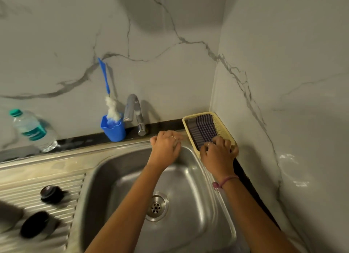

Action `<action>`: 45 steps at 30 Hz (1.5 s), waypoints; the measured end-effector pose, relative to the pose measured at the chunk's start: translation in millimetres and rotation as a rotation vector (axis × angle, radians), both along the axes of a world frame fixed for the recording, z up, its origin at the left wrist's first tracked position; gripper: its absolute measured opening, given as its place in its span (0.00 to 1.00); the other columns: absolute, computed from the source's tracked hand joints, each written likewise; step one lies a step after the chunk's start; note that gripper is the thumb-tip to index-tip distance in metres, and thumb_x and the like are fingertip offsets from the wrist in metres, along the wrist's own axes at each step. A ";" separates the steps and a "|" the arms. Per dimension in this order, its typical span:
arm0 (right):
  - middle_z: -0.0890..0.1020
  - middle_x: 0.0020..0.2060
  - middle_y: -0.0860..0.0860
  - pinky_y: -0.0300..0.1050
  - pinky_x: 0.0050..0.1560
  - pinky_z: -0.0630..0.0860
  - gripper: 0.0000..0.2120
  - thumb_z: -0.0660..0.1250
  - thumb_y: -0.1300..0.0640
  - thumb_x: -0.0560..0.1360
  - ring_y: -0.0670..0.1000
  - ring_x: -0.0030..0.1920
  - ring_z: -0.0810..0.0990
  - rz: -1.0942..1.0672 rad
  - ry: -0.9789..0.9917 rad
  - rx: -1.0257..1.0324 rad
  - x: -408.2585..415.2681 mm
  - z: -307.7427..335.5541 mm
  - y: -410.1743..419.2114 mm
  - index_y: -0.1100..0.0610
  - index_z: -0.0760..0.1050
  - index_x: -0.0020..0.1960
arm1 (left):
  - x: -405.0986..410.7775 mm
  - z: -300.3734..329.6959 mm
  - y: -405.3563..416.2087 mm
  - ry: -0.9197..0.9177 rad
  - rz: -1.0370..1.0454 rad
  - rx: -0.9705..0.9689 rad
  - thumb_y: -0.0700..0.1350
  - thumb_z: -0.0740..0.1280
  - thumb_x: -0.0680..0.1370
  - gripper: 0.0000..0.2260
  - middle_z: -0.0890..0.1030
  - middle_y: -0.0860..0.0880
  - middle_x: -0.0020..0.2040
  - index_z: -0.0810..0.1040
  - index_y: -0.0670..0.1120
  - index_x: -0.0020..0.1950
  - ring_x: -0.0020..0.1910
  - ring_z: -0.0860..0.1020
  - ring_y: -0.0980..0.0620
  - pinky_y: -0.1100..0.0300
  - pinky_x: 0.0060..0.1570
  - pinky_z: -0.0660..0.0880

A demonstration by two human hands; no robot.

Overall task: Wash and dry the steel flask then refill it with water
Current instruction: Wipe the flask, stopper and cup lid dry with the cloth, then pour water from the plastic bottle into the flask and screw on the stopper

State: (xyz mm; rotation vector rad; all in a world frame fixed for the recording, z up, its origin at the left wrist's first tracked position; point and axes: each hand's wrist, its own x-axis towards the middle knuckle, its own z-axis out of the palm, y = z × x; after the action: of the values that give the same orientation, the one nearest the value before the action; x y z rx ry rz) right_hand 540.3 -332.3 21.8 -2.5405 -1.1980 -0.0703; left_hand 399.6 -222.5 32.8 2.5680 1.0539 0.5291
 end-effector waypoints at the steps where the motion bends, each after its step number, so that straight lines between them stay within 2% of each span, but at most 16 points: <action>1: 0.73 0.59 0.50 0.59 0.66 0.53 0.14 0.58 0.48 0.78 0.53 0.63 0.66 0.018 0.005 0.011 -5.4 2.1 -1.1 0.51 0.80 0.53 | -12.0 0.0 -6.0 -0.013 0.020 -0.014 0.47 0.61 0.83 0.13 0.75 0.56 0.65 0.79 0.55 0.64 0.66 0.68 0.52 0.55 0.62 0.57; 4: 0.74 0.58 0.49 0.61 0.65 0.59 0.12 0.61 0.49 0.77 0.54 0.61 0.68 0.073 -0.012 0.081 -25.9 9.2 -3.5 0.50 0.81 0.55 | -46.9 0.9 -22.7 -0.011 0.058 -0.023 0.47 0.61 0.83 0.14 0.75 0.55 0.66 0.78 0.56 0.66 0.66 0.68 0.52 0.54 0.62 0.57; 7: 0.75 0.58 0.50 0.55 0.62 0.59 0.12 0.63 0.50 0.77 0.54 0.61 0.68 0.139 0.051 0.185 -51.0 13.6 -3.0 0.51 0.81 0.55 | -81.5 0.6 -34.8 -0.031 0.104 -0.033 0.47 0.62 0.82 0.14 0.75 0.55 0.66 0.77 0.56 0.66 0.67 0.68 0.53 0.58 0.61 0.55; 11: 0.76 0.57 0.49 0.56 0.61 0.64 0.11 0.63 0.51 0.76 0.53 0.60 0.70 0.229 0.114 0.216 -89.4 11.8 3.2 0.50 0.81 0.54 | -128.5 -4.7 -41.1 -0.045 0.167 -0.082 0.47 0.62 0.82 0.14 0.75 0.57 0.65 0.77 0.58 0.66 0.66 0.69 0.55 0.59 0.60 0.54; 14: 0.76 0.56 0.48 0.52 0.59 0.63 0.09 0.64 0.51 0.76 0.52 0.61 0.70 0.264 0.150 0.183 -120.4 5.1 8.2 0.48 0.80 0.53 | -160.4 -7.2 -41.2 -0.027 0.201 -0.107 0.48 0.62 0.82 0.14 0.75 0.57 0.65 0.76 0.58 0.67 0.66 0.69 0.56 0.59 0.60 0.55; 16: 0.76 0.56 0.48 0.51 0.59 0.62 0.09 0.63 0.52 0.76 0.51 0.60 0.70 0.285 0.208 0.146 -143.3 2.0 12.5 0.48 0.80 0.54 | -181.6 -6.3 -39.5 -0.013 0.194 -0.139 0.48 0.63 0.81 0.15 0.76 0.56 0.64 0.76 0.58 0.67 0.65 0.71 0.55 0.57 0.63 0.60; 18: 0.75 0.56 0.47 0.49 0.58 0.62 0.09 0.63 0.52 0.76 0.51 0.59 0.70 0.296 0.241 0.113 -167.7 1.6 18.5 0.47 0.80 0.54 | -205.0 -3.2 -36.4 -0.022 0.175 -0.164 0.48 0.64 0.81 0.15 0.78 0.55 0.64 0.77 0.56 0.67 0.64 0.74 0.53 0.50 0.67 0.67; 21: 0.75 0.57 0.47 0.48 0.55 0.64 0.10 0.63 0.52 0.77 0.52 0.59 0.70 0.347 0.292 0.113 -202.3 2.6 31.1 0.48 0.79 0.56 | -240.0 13.9 -31.6 -0.047 0.154 -0.159 0.45 0.66 0.80 0.16 0.79 0.52 0.62 0.77 0.53 0.68 0.62 0.76 0.52 0.48 0.64 0.72; 23: 0.76 0.57 0.49 0.47 0.55 0.69 0.11 0.64 0.54 0.77 0.52 0.58 0.73 0.398 0.364 0.161 -223.5 5.7 42.6 0.50 0.79 0.57 | -263.2 34.4 -22.9 -0.078 0.136 -0.152 0.44 0.67 0.79 0.16 0.80 0.50 0.60 0.78 0.50 0.67 0.57 0.78 0.52 0.53 0.61 0.73; 25: 0.77 0.57 0.51 0.43 0.56 0.73 0.12 0.64 0.56 0.77 0.51 0.56 0.76 0.444 0.480 0.212 -243.3 12.4 56.7 0.53 0.79 0.58 | -289.0 61.3 -9.5 -0.089 0.113 -0.145 0.44 0.67 0.79 0.14 0.80 0.50 0.60 0.78 0.48 0.66 0.54 0.79 0.54 0.62 0.57 0.72; 29: 0.80 0.55 0.50 0.36 0.54 0.72 0.12 0.64 0.58 0.77 0.47 0.52 0.78 0.470 0.726 0.286 -280.6 28.8 86.9 0.56 0.78 0.60 | -344.7 115.9 27.0 -0.050 0.076 -0.090 0.45 0.68 0.80 0.13 0.80 0.54 0.58 0.80 0.48 0.64 0.51 0.79 0.58 0.75 0.50 0.71; 31: 0.81 0.52 0.48 0.28 0.48 0.71 0.12 0.65 0.58 0.77 0.43 0.50 0.78 0.482 0.815 0.331 -297.8 33.3 104.6 0.55 0.78 0.59 | -370.9 138.2 48.1 -0.015 0.086 -0.073 0.44 0.68 0.80 0.13 0.79 0.56 0.56 0.79 0.47 0.64 0.51 0.78 0.59 0.79 0.45 0.70; 33: 0.81 0.50 0.47 0.27 0.42 0.71 0.11 0.65 0.58 0.77 0.41 0.48 0.78 0.484 0.877 0.373 -312.0 37.3 119.8 0.55 0.79 0.58 | -390.0 154.4 70.2 0.030 0.098 -0.036 0.44 0.68 0.80 0.13 0.78 0.54 0.56 0.79 0.46 0.64 0.51 0.78 0.57 0.77 0.45 0.69; 38: 0.82 0.46 0.48 0.35 0.46 0.73 0.12 0.64 0.60 0.76 0.48 0.49 0.80 0.484 0.937 0.387 -351.9 43.2 168.4 0.55 0.77 0.59 | -439.0 172.3 137.8 0.123 0.159 0.003 0.42 0.68 0.80 0.15 0.79 0.45 0.63 0.78 0.43 0.66 0.55 0.80 0.48 0.58 0.55 0.75; 41: 0.81 0.42 0.49 0.39 0.46 0.74 0.14 0.64 0.59 0.76 0.49 0.45 0.80 0.479 0.940 0.363 -369.3 46.5 195.1 0.56 0.75 0.62 | -458.0 174.7 174.6 0.150 0.164 0.014 0.43 0.68 0.80 0.16 0.78 0.44 0.65 0.76 0.44 0.68 0.57 0.80 0.48 0.57 0.58 0.75; 45: 0.78 0.42 0.48 0.40 0.50 0.74 0.16 0.64 0.59 0.76 0.49 0.48 0.78 0.478 0.938 0.334 -386.5 50.4 226.0 0.56 0.73 0.64 | -468.1 166.2 218.4 0.289 0.142 0.035 0.44 0.67 0.80 0.20 0.74 0.45 0.69 0.72 0.45 0.72 0.61 0.78 0.48 0.57 0.61 0.73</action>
State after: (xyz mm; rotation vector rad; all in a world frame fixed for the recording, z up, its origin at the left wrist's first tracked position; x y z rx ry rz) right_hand 153.8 -106.3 72.3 -1.5855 -1.1804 0.8486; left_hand -68.6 -4.1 199.0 2.6698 1.3400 0.2123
